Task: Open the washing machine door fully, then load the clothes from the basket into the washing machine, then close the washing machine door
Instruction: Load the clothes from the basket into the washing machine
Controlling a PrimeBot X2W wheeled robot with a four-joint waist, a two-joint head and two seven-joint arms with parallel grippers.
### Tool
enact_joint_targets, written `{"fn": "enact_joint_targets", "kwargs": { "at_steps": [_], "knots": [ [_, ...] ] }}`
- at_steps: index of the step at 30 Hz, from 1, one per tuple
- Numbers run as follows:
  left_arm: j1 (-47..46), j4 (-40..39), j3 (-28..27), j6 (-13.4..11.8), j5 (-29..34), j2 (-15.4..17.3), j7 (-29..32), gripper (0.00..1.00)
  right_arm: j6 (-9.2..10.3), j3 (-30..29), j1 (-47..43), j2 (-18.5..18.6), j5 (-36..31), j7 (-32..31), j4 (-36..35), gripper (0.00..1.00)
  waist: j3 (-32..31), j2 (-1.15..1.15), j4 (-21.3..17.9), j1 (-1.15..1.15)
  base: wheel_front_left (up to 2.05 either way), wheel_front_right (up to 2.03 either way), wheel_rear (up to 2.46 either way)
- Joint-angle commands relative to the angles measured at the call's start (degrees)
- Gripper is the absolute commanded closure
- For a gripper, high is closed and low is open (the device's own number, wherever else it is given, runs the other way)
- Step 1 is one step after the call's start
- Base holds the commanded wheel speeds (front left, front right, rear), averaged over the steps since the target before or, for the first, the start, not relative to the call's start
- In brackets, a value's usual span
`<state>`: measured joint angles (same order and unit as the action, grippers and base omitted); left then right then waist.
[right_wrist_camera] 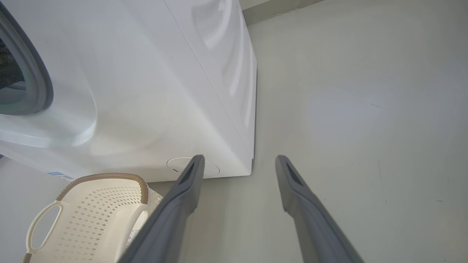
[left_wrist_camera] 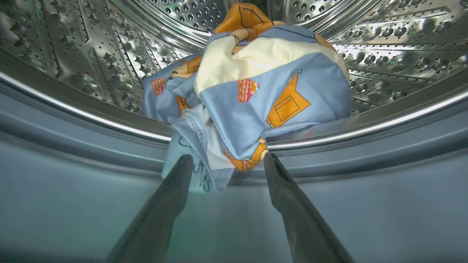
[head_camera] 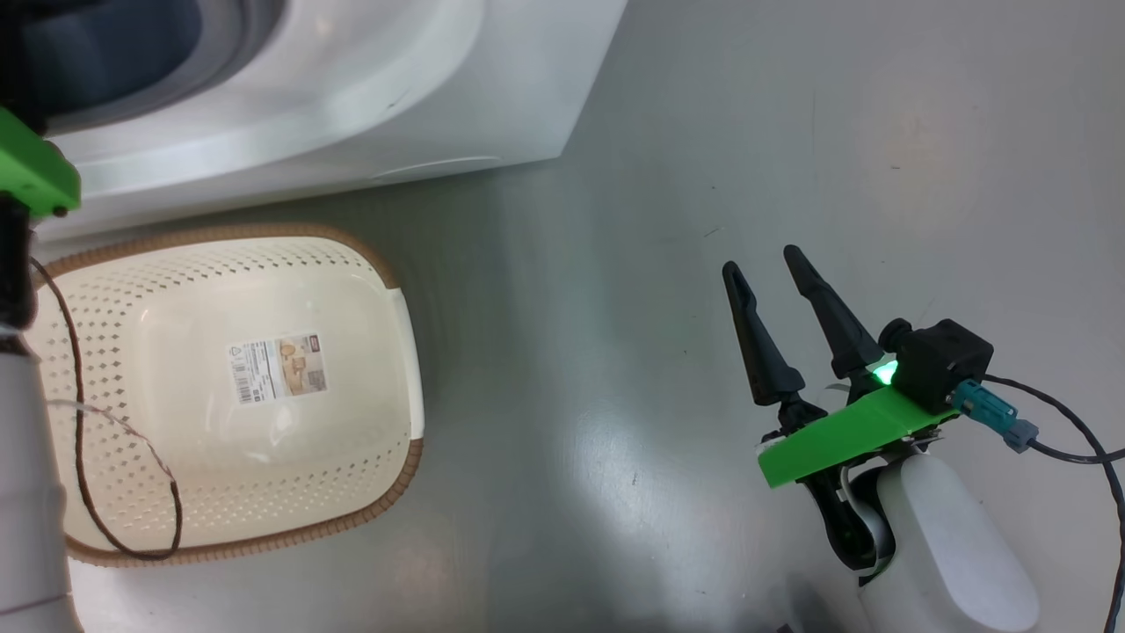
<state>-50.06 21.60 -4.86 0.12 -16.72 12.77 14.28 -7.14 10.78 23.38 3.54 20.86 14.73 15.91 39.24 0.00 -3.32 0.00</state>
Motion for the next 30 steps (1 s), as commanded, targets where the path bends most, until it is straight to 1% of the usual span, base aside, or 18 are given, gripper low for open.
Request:
{"fn": "enact_joint_targets", "kwargs": {
  "at_steps": [1,6,12,13,14,15,16,23,29,30],
  "knots": [
    [-1.07,-0.61,-1.20,-0.59,0.00,3.18,0.90,0.00,-0.35,1.60,-1.63,-0.67,0.35,0.27,-1.30,0.00,0.12,0.00,-0.06,0.00,0.00,0.00,0.00],
    [-3.49,2.42,-1.42,-2.02,-0.05,3.78,2.82,0.00,-0.35,1.68,-1.56,-0.67,0.64,0.27,-1.33,0.00,0.46,0.00,-0.23,0.00,0.00,0.00,0.00],
    [-5.19,5.72,-1.46,-2.34,-1.41,3.32,4.80,0.00,-0.35,1.76,-1.49,-0.67,0.61,0.27,-1.38,0.00,1.06,0.00,-0.33,0.00,0.00,0.00,0.00],
    [-5.49,6.14,-1.62,-2.37,-1.79,3.12,4.73,0.14,-0.35,1.80,-1.44,-0.67,0.60,0.27,-1.41,0.00,1.20,0.00,-0.37,0.00,0.00,0.00,0.00],
    [-5.70,6.52,-1.32,-2.37,-1.44,3.36,4.49,0.47,-0.35,1.84,-1.39,-0.67,0.58,0.27,-1.45,0.00,1.33,0.00,-0.41,0.00,0.00,0.00,0.00],
    [-5.95,6.92,-1.22,-2.34,-1.43,3.40,4.28,0.69,-0.35,1.86,-1.32,-0.67,0.58,0.27,-1.48,0.00,1.46,0.00,-0.45,0.00,0.00,0.00,0.00],
    [-6.22,7.32,-1.21,-2.26,-1.61,3.34,4.15,1.00,-0.35,1.90,-1.24,-0.67,0.57,0.27,-1.49,0.00,1.59,0.00,-0.50,0.00,0.00,0.00,0.00],
    [-8.12,8.23,-0.15,-1.72,-0.81,3.76,0.13,1.00,-0.35,1.99,-0.97,-0.67,0.68,0.27,-1.48,0.00,2.19,0.00,-0.76,0.00,0.00,0.00,0.00],
    [-10.61,7.28,1.78,-0.45,0.98,3.95,-7.45,1.00,-0.35,2.18,-0.72,-0.67,1.10,0.27,-1.42,0.00,2.57,0.00,-0.86,0.00,0.00,0.00,0.00],
    [-11.86,7.70,2.18,0.18,1.05,3.88,-9.64,1.00,-0.35,2.39,-0.61,-0.67,1.15,0.27,-1.41,0.00,2.69,0.00,-0.94,0.00,0.00,0.00,0.00]
  ]
}}
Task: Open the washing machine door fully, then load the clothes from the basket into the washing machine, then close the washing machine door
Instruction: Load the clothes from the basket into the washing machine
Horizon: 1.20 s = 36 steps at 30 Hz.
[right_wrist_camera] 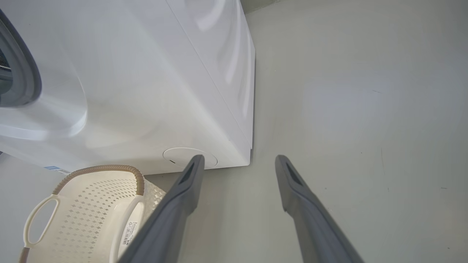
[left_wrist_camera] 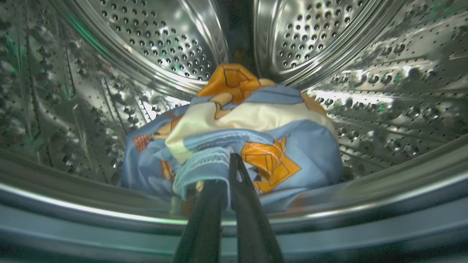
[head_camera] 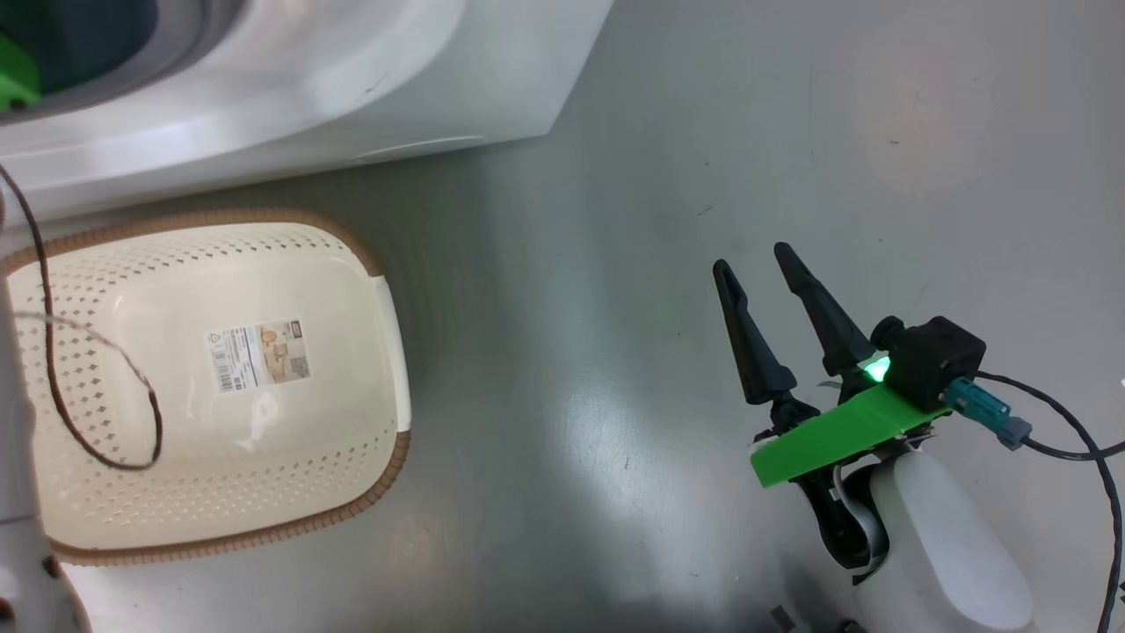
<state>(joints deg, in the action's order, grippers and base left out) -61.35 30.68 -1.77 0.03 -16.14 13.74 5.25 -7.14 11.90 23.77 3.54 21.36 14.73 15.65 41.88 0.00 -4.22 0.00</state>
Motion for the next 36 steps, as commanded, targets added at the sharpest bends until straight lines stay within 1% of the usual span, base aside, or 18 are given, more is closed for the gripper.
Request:
{"fn": "enact_joint_targets", "kwargs": {
  "at_steps": [1,2,6,12,16,24,31,35,36],
  "knots": [
    [-1.09,-1.08,-0.65,0.48,0.58,2.84,-1.52,1.00,-0.35,1.38,-0.94,-0.67,0.68,0.27,-1.15,0.00,0.10,0.00,-0.10,0.00,0.00,0.00,0.00],
    [-1.09,-1.08,-0.65,0.48,0.58,2.84,-1.52,1.00,-0.35,1.38,-0.94,-0.67,0.68,0.27,-1.15,0.00,0.10,0.00,-0.10,0.00,0.00,0.00,0.00],
    [-3.23,0.16,-0.10,1.40,0.68,2.97,-5.07,1.00,-0.35,1.75,-0.93,-0.67,0.80,0.27,-1.29,0.00,0.46,0.00,-0.55,0.00,0.00,0.00,0.00],
    [-6.85,2.10,0.31,2.48,0.98,4.21,-9.50,1.00,-0.35,1.89,-0.97,-0.67,0.76,0.27,-1.56,0.00,1.68,0.00,-1.52,0.00,0.00,0.00,0.00],
    [-9.67,4.29,0.31,2.86,0.52,4.82,-9.70,1.00,-0.35,2.03,-0.84,-0.67,0.92,0.27,-1.79,0.00,2.65,0.00,-2.05,0.00,0.00,0.00,0.00],
    [-16.44,8.10,0.54,4.11,0.06,7.21,-10.96,1.00,-0.35,1.89,-0.53,-0.67,1.16,0.27,-2.40,0.00,5.62,0.00,-2.82,0.00,0.00,0.00,0.00],
    [-21.92,10.11,1.28,5.19,-0.85,7.31,-13.03,1.00,-0.35,1.78,-0.45,-0.67,1.22,0.27,-2.82,0.00,8.02,0.00,-2.76,0.00,0.00,0.00,0.00],
    [-24.90,11.08,2.68,6.04,-0.09,9.19,-14.76,1.00,-0.35,2.79,-0.06,-0.67,1.63,0.27,-3.09,0.00,9.05,0.00,-3.58,0.00,0.00,0.00,0.00],
    [-25.59,11.76,2.69,6.21,-0.42,9.53,-14.42,1.00,-0.35,3.04,-0.04,-0.67,1.75,0.27,-3.12,0.00,9.33,0.00,-3.81,0.00,0.00,0.00,0.00]
  ]
}}
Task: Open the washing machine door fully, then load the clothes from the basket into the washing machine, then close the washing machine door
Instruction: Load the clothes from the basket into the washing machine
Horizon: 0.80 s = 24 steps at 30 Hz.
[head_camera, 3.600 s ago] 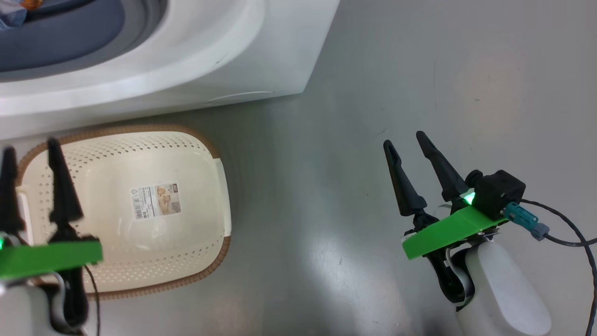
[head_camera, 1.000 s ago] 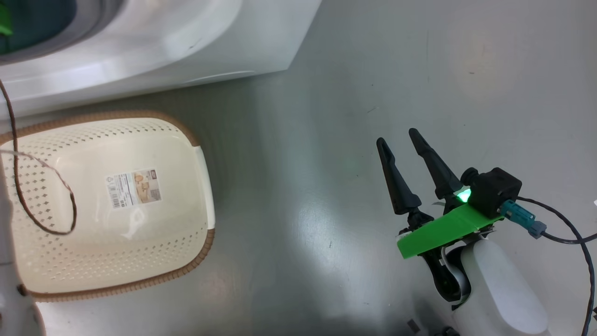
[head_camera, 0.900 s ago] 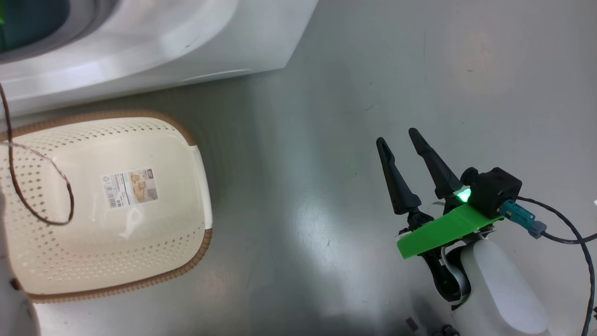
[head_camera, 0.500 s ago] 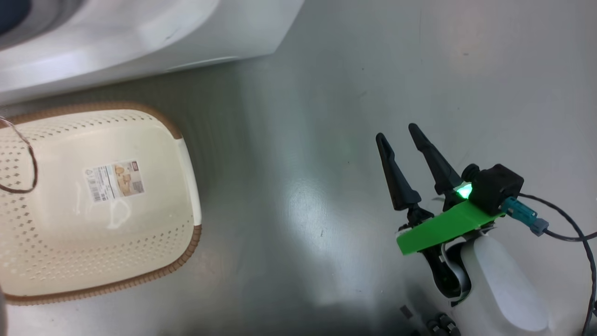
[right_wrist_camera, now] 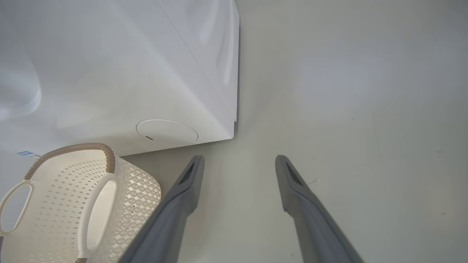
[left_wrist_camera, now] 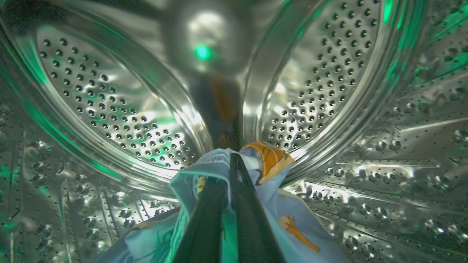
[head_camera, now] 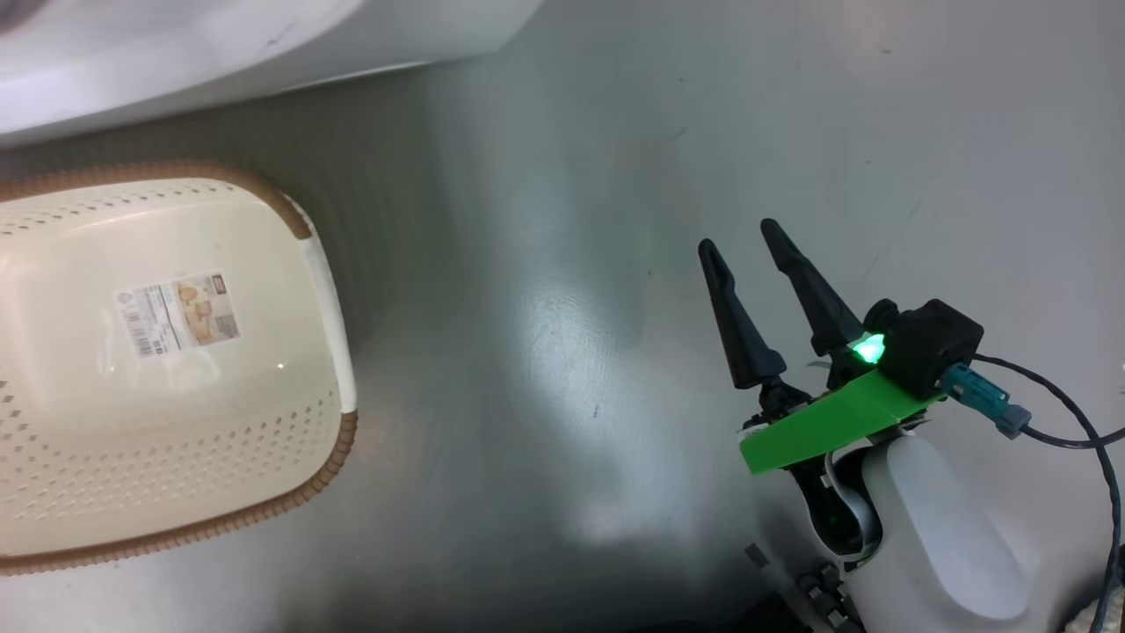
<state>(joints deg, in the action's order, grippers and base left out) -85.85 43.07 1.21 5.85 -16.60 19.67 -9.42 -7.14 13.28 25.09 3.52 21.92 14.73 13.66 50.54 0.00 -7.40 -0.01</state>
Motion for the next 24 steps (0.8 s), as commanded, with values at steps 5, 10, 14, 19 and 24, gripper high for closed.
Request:
{"fn": "enact_joint_targets", "kwargs": {
  "at_steps": [5,10,14,19,24],
  "knots": [
    [-3.86,4.23,0.19,0.94,-1.96,4.77,7.40,1.00,-0.35,1.74,-1.38,-0.64,1.39,0.27,-1.08,0.00,1.94,0.00,-1.01,0.01,0.00,0.00,0.00],
    [-5.51,7.51,0.40,1.24,-4.23,5.25,13.97,1.00,-0.35,1.86,-1.22,-0.64,1.57,0.27,-0.99,0.00,2.44,0.00,-0.91,0.01,0.00,0.00,0.00],
    [-5.71,8.37,0.76,1.34,-4.90,5.53,15.26,1.00,-0.35,2.04,-0.84,-0.64,1.71,0.27,-1.00,0.00,2.64,0.00,-0.81,0.01,0.00,0.00,0.00],
    [-5.42,8.09,1.47,1.41,-4.73,5.87,12.24,0.82,-0.35,1.78,-0.33,-0.64,1.66,0.27,-0.97,0.00,2.55,0.00,-0.60,0.01,0.00,0.00,0.00],
    [-4.91,8.15,2.46,1.46,-4.56,5.51,8.83,0.46,-0.35,1.30,-0.30,-0.64,1.27,0.27,-0.66,0.00,1.76,0.00,-0.17,0.01,0.00,0.00,0.00]
  ]
}}
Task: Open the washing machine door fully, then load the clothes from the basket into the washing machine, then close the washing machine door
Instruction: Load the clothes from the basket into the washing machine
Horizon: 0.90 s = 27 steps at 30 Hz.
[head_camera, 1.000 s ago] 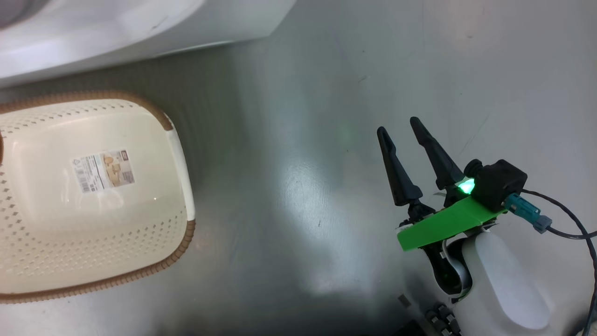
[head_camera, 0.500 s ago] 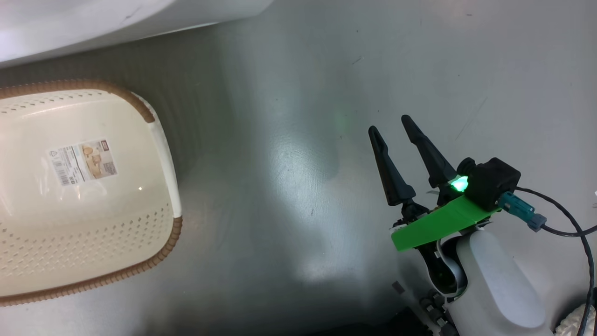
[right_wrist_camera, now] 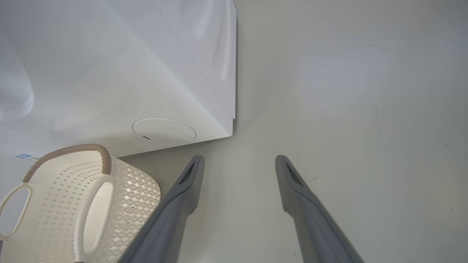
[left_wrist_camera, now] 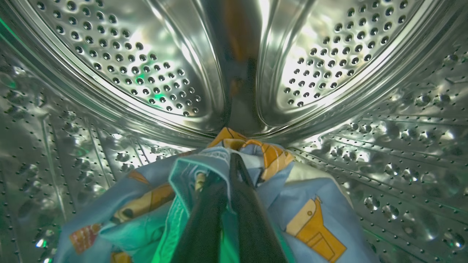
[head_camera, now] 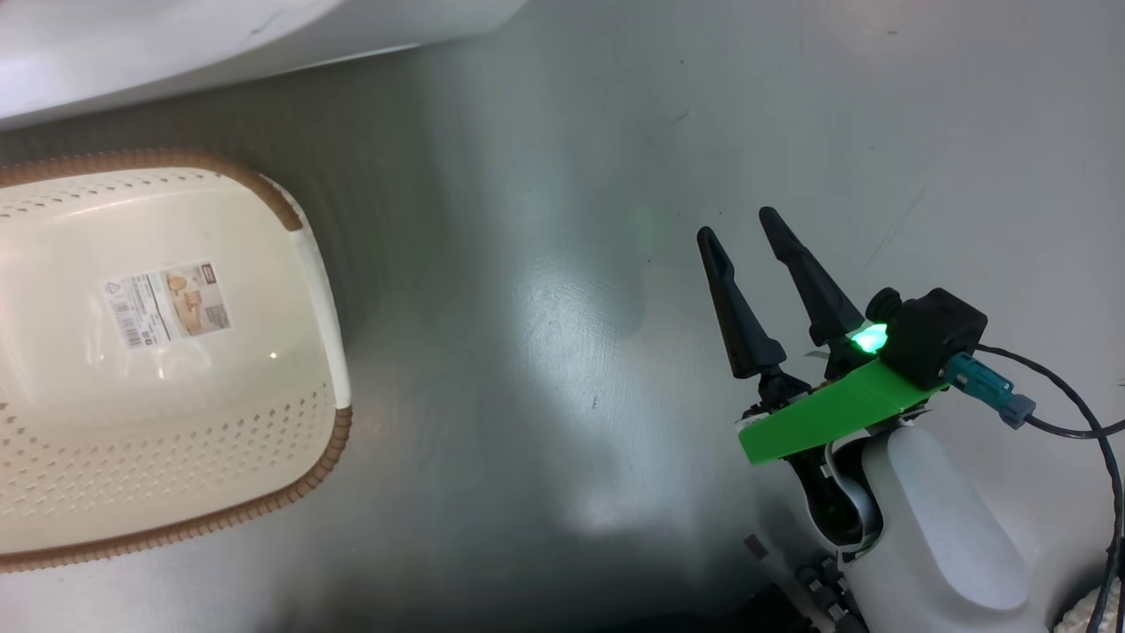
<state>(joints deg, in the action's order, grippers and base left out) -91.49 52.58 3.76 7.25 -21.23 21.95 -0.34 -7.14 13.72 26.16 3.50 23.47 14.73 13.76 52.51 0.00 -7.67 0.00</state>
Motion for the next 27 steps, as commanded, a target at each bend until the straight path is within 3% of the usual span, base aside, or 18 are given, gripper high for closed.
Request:
{"fn": "enact_joint_targets", "kwargs": {
  "at_steps": [1,27],
  "knots": [
    [0.86,-1.34,-0.05,0.08,-0.10,3.05,-1.05,0.00,-0.35,0.90,-1.36,-0.62,-0.30,0.27,-0.70,0.00,-0.41,0.00,0.20,0.00,0.00,0.00,0.00],
    [8.80,-1.82,1.33,-1.45,-1.53,-1.27,-11.86,0.00,-0.35,0.49,-1.87,-0.62,-0.75,0.27,0.90,0.00,-6.70,0.00,1.16,0.00,0.00,0.00,0.00]
  ]
}}
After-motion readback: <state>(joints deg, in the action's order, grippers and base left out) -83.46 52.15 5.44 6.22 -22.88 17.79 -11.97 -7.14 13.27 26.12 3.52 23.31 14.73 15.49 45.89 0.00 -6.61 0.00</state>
